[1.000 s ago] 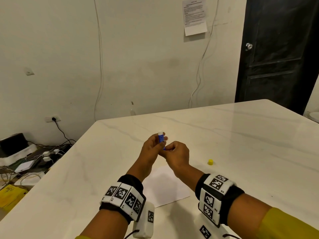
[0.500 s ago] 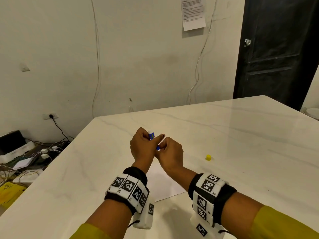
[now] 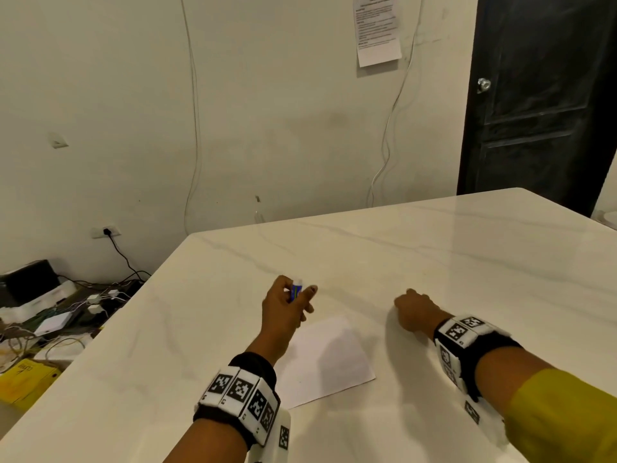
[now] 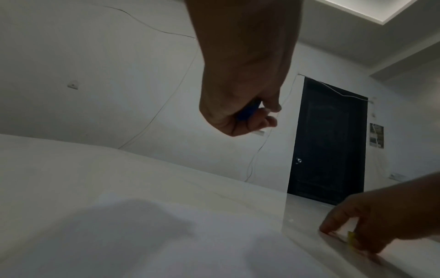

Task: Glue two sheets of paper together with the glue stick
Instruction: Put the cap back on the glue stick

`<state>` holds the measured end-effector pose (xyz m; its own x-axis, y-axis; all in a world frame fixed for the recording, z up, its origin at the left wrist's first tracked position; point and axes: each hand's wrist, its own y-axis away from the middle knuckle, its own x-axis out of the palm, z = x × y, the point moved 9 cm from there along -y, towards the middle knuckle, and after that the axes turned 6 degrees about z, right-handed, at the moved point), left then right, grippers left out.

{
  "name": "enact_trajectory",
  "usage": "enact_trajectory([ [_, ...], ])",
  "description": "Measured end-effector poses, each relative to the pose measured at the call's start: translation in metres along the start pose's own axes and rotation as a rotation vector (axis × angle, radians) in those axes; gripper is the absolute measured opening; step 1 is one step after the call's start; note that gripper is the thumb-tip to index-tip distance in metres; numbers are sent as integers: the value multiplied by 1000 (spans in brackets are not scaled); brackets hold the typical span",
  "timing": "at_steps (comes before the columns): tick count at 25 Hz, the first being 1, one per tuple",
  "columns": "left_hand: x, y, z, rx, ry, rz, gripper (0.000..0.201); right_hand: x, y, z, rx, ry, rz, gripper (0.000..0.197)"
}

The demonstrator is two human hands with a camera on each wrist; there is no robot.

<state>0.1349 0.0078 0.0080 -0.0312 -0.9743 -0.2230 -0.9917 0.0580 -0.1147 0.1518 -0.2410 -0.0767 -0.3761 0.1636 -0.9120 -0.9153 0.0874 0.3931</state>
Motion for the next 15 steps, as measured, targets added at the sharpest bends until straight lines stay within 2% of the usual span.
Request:
enact_trajectory([
  [3, 3, 0, 11, -35, -37, 48, 35, -4, 1, -3, -31, -1, -149, 35],
  [5, 11, 0, 16, -78, -55, 103, 33, -12, 7, 8, -82, -18, -196, 30],
  [7, 17, 0, 19, -136, -35, 134, 23, -31, 14, 25, -170, -255, -258, 15],
  [8, 18, 0, 19, -151, -28, 142, 17, -42, 19, 35, -248, -513, -263, 9],
  [10, 19, 2, 15, -113, -51, 154, 11, -64, 32, 59, -408, -1011, -206, 14],
  [11, 19, 3, 11, -69, -74, 162, 10, -75, 41, 71, -485, -1139, -170, 10],
  [13, 17, 8, 4, 15, -124, 173, 10, -95, 56, 92, -608, -1158, -155, 16],
  [15, 15, 11, -1, 59, -153, 166, 10, -101, 64, 105, -658, -1101, -139, 21],
])
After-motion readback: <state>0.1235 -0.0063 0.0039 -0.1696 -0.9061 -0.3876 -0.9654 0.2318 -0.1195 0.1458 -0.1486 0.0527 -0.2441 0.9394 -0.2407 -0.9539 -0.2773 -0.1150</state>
